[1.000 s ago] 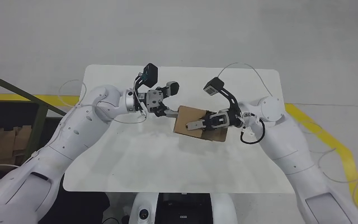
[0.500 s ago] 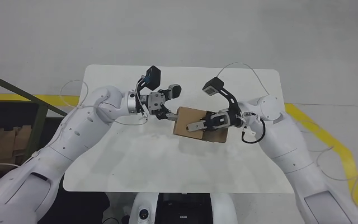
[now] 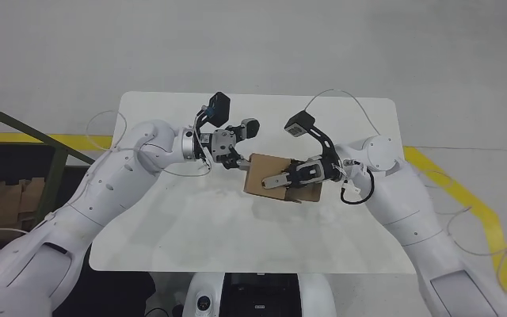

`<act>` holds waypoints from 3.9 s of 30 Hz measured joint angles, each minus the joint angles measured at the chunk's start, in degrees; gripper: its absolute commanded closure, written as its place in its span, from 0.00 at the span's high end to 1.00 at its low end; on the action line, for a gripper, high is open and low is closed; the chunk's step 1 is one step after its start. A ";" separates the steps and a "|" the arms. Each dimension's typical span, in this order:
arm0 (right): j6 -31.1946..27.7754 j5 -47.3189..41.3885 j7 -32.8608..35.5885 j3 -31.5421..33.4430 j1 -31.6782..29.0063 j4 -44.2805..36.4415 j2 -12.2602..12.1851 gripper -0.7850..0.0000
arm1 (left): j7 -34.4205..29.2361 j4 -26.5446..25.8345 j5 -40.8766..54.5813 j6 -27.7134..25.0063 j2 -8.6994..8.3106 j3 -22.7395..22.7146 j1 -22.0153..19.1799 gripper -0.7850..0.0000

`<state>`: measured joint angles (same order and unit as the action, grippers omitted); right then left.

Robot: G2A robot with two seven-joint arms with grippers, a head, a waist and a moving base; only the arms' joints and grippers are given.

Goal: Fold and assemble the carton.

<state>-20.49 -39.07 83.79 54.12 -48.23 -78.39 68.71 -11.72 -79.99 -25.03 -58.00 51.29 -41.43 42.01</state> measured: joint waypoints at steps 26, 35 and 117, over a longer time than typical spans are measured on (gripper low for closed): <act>0.58 0.23 0.57 0.69 -0.14 0.54 -0.33 0.00 | 2.70 -0.71 -1.58 0.00 -1.10 -1.50 0.97 1.00; 0.60 1.29 0.59 0.79 0.20 1.75 -0.40 0.00 | 4.26 -1.63 -3.01 0.00 -2.16 -3.59 2.85 1.00; 3.50 18.81 -10.97 -6.76 7.54 24.66 4.70 1.00 | 48.20 11.41 -66.65 2.50 -2.91 -2.18 6.54 1.00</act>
<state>-16.99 -20.26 72.82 47.36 -40.69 -53.73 73.41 36.48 -68.58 -91.68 -55.50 48.39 -43.61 48.55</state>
